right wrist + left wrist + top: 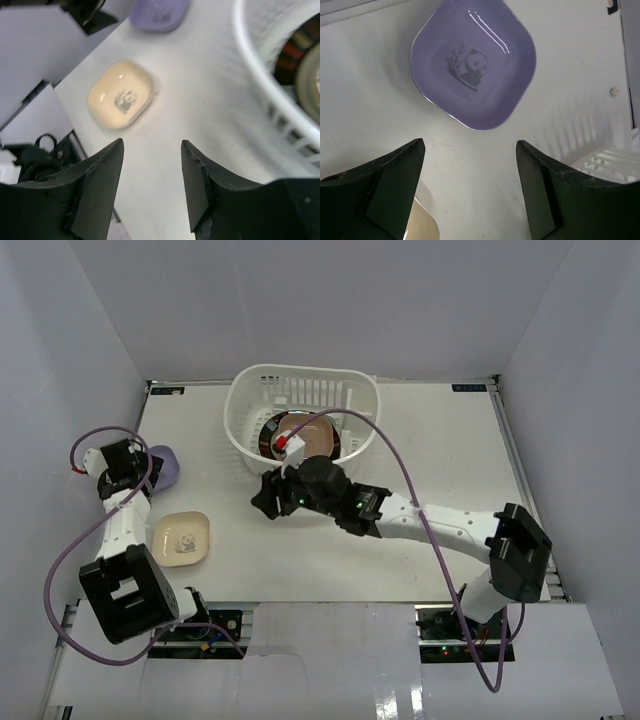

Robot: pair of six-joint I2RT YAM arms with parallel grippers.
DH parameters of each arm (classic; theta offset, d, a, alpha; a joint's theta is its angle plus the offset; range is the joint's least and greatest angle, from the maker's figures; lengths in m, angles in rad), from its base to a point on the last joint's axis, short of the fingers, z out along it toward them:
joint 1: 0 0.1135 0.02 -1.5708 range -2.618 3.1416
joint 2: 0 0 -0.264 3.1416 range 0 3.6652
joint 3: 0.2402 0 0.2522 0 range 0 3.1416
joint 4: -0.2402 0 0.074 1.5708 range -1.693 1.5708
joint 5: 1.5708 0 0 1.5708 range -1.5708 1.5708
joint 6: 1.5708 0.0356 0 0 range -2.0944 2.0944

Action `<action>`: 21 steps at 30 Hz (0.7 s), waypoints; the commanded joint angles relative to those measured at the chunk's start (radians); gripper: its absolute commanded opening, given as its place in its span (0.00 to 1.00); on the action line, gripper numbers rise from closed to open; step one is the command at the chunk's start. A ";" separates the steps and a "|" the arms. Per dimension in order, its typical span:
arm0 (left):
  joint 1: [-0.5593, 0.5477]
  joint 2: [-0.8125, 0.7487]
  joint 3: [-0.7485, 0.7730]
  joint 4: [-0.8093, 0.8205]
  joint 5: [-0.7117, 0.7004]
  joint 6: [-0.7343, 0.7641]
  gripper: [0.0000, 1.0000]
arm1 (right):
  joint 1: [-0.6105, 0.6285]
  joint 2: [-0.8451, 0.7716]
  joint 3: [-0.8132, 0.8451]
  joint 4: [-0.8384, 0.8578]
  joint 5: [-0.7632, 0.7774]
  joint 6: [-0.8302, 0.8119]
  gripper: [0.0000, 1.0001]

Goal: Place the plates into the plastic bin on the countertop

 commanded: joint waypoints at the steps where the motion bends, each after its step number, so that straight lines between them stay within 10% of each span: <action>1: 0.041 0.070 -0.005 0.062 -0.013 -0.044 0.84 | 0.070 0.084 0.015 0.049 0.000 -0.038 0.57; 12: 0.118 0.314 0.038 0.106 0.033 -0.023 0.78 | 0.181 0.420 0.235 0.041 0.034 0.094 0.68; 21: 0.121 0.378 0.023 0.140 0.068 -0.032 0.15 | 0.179 0.720 0.494 0.002 0.069 0.249 0.75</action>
